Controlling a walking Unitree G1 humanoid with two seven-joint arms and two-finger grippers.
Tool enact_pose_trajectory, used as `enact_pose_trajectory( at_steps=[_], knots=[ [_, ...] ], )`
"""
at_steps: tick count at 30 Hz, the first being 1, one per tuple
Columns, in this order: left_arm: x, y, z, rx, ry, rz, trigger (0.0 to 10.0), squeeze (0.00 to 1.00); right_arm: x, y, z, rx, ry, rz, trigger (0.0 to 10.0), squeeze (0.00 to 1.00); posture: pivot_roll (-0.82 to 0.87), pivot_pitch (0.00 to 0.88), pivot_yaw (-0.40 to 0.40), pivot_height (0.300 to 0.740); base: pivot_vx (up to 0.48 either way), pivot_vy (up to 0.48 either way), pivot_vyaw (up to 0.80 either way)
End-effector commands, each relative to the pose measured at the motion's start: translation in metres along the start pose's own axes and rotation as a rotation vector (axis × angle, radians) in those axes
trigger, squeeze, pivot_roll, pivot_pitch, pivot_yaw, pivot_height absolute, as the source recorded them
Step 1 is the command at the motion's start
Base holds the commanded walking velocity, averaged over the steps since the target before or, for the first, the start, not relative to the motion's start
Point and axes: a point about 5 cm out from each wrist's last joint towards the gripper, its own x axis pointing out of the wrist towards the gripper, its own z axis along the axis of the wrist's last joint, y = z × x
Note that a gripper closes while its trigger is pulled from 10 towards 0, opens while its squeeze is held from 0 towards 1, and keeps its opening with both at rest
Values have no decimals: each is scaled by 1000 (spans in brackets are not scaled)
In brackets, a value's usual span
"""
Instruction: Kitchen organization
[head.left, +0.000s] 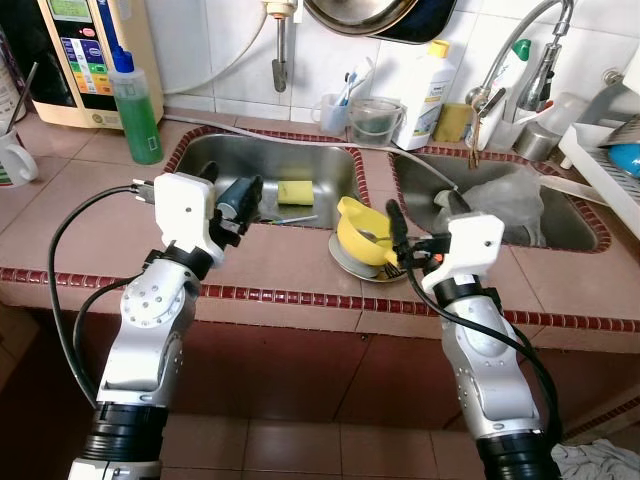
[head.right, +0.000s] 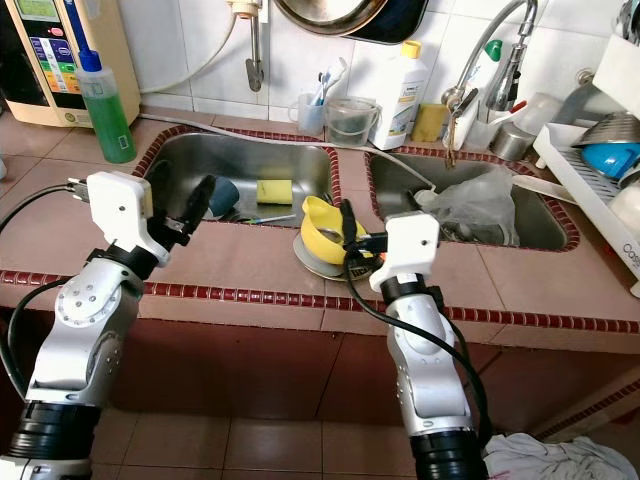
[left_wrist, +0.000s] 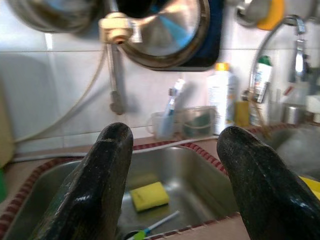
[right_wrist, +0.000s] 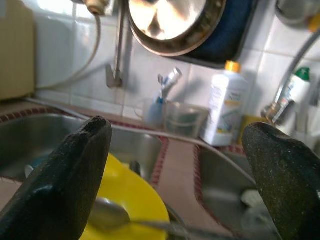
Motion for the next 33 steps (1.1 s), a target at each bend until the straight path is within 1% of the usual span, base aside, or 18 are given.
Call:
enact_pose_trajectory(
  at_steps=[1, 2, 4, 6, 7, 10, 11, 12, 13, 14, 19, 25, 33],
  knots=[
    [0, -7, 3, 21, -20, -44, 10000, 0, -3, -9, -3, -15, 11, -36, 10000, 0, 80, 0, -56, 740, 0, 0, 0],
    [-1, -9, 3, 24, -21, -54, 10000, 0, -4, -9, -4, -16, 13, -39, 10000, 0, 80, 0, -56, 740, 0, 0, 0],
    [-5, -16, 1, 49, -24, -116, 10000, 0, -5, -10, -3, -5, 6, -41, 10000, 0, 78, 0, -54, 740, 0, 0, 0],
    [-5, -16, 1, 49, -24, -119, 10000, 0, -5, -10, -3, -4, 6, -40, 10000, 0, 78, 0, -54, 740, 0, 0, 0],
    [-9, -23, -4, 76, -13, -166, 10000, 0, -6, -10, -3, -2, 5, -41, 10000, 0, 76, 0, -53, 740, 0, 0, 0],
    [-13, -31, -7, 92, -5, -226, 10000, 0, -6, -10, -4, -1, 5, -40, 10000, 0, 75, 0, -53, 740, 0, 0, 0],
    [-15, -33, -8, 109, 1, -244, 10000, 0, -6, -10, -4, -1, 6, -40, 10000, 0, 75, 0, -53, 740, 0, 0, 0],
    [-20, -40, -13, 152, 4, -293, 10000, 0, -8, -11, -9, 2, 21, -44, 10000, 0, 77, 0, -54, 740, 0, 0, 0],
    [-20, -40, -13, 152, 4, -293, 10000, 0, -8, -11, -9, 2, 21, -44, 10000, 0, 77, 0, -54, 740, 0, 0, 0],
    [-22, -43, -15, 175, 4, -305, 10000, 0, -10, -11, -11, 4, 31, -47, 10000, 0, 78, 0, -56, 740, 0, 0, 0],
    [-24, -45, -14, 148, 0, -311, 10000, 0, -12, -10, -13, 9, 40, -46, 10000, 0, 79, 0, -56, 740, 0, 0, 0],
    [-24, -45, -14, 154, -5, -305, 10000, 0, -13, -8, -14, 13, 39, -40, 10000, 0, 82, 0, -58, 740, 0, 0, 0],
    [-23, -43, -15, 148, -3, -298, 10000, 0, -15, -4, -14, 17, 38, -27, 10000, 0, 80, 0, -57, 740, 0, -475, 0]
  ],
)
